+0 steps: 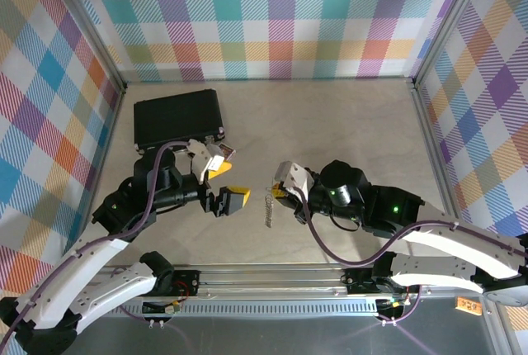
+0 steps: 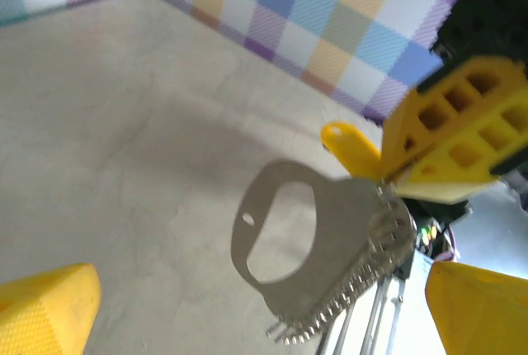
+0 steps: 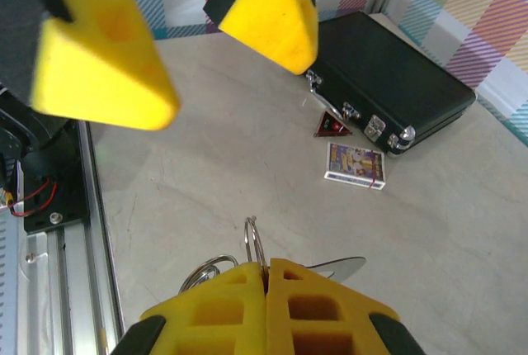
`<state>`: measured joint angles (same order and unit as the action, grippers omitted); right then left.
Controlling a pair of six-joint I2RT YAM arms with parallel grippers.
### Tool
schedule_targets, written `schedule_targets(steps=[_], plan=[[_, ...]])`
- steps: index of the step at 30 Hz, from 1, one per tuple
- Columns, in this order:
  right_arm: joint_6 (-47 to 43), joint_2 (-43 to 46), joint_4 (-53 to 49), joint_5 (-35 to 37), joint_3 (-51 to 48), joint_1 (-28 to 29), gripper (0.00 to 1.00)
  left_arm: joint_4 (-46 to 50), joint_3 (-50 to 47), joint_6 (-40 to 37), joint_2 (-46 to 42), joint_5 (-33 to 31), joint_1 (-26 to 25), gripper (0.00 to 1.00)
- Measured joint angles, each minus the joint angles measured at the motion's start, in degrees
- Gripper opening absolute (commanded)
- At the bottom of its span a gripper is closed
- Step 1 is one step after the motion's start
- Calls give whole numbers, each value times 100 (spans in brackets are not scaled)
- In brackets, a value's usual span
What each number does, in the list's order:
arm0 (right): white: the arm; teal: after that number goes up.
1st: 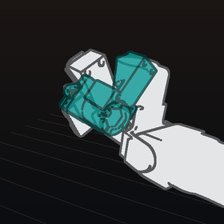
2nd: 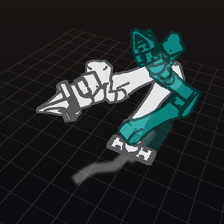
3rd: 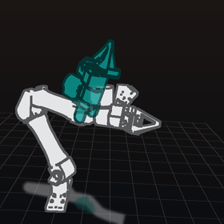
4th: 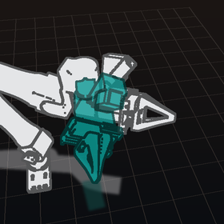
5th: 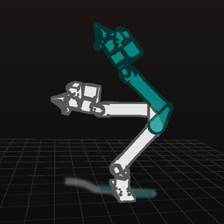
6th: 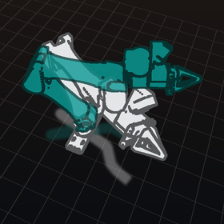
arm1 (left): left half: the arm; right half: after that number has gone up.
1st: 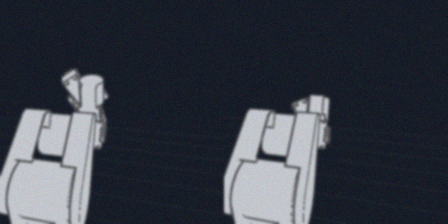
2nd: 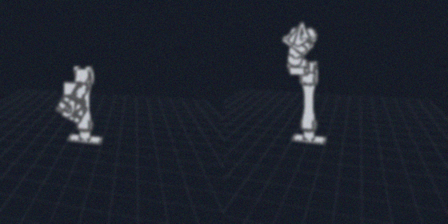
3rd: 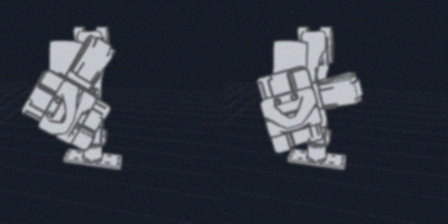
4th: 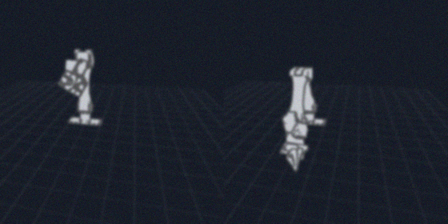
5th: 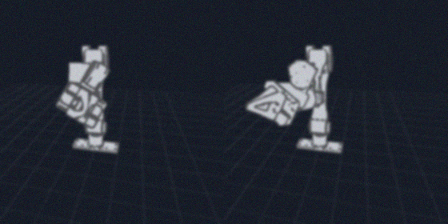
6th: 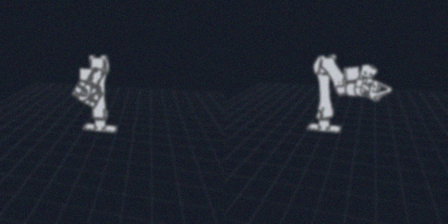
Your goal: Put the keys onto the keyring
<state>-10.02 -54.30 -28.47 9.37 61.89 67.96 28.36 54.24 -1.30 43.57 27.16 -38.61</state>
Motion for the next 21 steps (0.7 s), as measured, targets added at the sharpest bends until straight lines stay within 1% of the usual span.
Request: schedule_targets(steps=[2, 3, 5, 8, 9, 16, 18, 21], plan=[[-63, -42, -146, -42, 85, -2, 0, 216, -2, -310, -76, 350, -7, 95], [-105, -66, -210, -68, 125, -2, 0, 282, -2, -455, -129, 498, -17, 95], [-181, -136, -380, -155, 225, -2, 0, 396, -2, -774, -275, 776, -52, 96], [-317, -271, -656, -302, 387, -2, 0, 516, -2, -1202, -385, 979, -125, 100], [-356, -310, -723, -343, 428, -2, 0, 542, -2, -1335, -398, 992, -151, 100], [-616, -494, -1130, -557, 592, -2, 0, 734, 0, -1956, -4, 704, -612, 100], [-682, -542, -1176, -575, 612, -2, 0, 721, 4, -2013, 151, 538, -739, 100], [-743, -632, -1246, -577, 634, -13, 0, 636, 7, -2000, 345, 251, -942, 96]])
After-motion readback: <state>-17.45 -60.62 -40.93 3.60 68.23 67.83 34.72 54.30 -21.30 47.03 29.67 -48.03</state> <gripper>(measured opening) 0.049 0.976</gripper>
